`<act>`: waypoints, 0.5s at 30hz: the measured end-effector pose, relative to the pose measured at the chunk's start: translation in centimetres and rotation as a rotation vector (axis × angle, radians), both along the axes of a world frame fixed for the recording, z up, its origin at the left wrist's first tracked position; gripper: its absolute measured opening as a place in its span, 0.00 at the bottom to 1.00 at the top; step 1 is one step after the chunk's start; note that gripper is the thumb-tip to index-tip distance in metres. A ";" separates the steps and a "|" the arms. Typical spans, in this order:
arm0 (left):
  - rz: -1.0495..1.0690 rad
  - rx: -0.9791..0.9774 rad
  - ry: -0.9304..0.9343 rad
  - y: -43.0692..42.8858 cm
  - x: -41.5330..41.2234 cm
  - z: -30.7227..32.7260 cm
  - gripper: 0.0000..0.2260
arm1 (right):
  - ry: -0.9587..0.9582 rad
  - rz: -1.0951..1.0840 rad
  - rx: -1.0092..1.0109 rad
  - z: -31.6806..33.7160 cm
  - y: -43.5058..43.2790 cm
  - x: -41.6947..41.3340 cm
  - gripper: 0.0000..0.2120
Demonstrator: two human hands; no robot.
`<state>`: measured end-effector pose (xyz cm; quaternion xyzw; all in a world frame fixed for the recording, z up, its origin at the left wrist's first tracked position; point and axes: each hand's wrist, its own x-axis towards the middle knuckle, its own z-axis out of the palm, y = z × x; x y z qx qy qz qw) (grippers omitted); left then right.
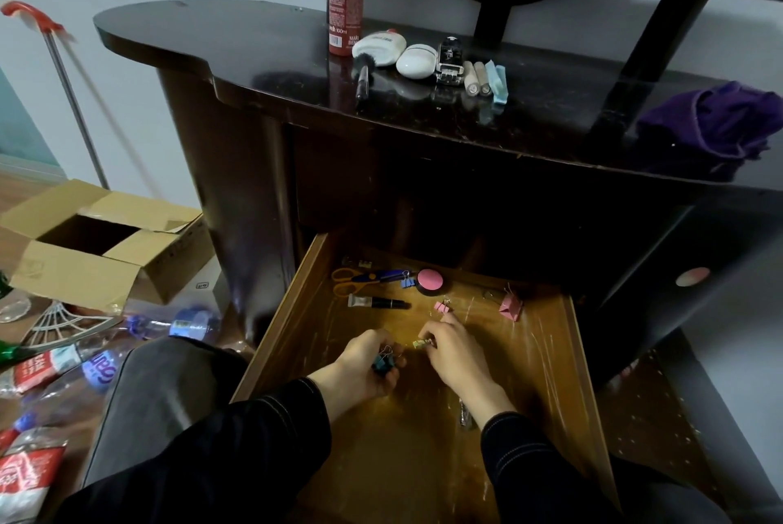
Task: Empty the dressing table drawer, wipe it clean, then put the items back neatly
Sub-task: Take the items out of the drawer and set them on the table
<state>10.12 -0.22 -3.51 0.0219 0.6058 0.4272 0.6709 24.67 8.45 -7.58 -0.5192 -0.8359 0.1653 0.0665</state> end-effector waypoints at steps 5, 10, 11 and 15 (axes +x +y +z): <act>0.026 -0.022 -0.021 -0.2 0.0 0.6 0.07 | 0.118 -0.055 -0.071 0.1 0.2 1.0 0.06; 0.088 -0.040 -0.092 -0.6 0.3 1.6 0.07 | 0.215 -0.084 -0.179 0.3 0.4 1.4 0.05; 0.100 -0.043 -0.116 -0.7 0.3 1.8 0.07 | 0.236 -0.093 -0.196 0.3 0.3 1.4 0.07; 0.137 -0.050 -0.168 -1.0 0.2 2.6 0.09 | 0.248 -0.103 -0.244 0.1 0.2 1.3 0.11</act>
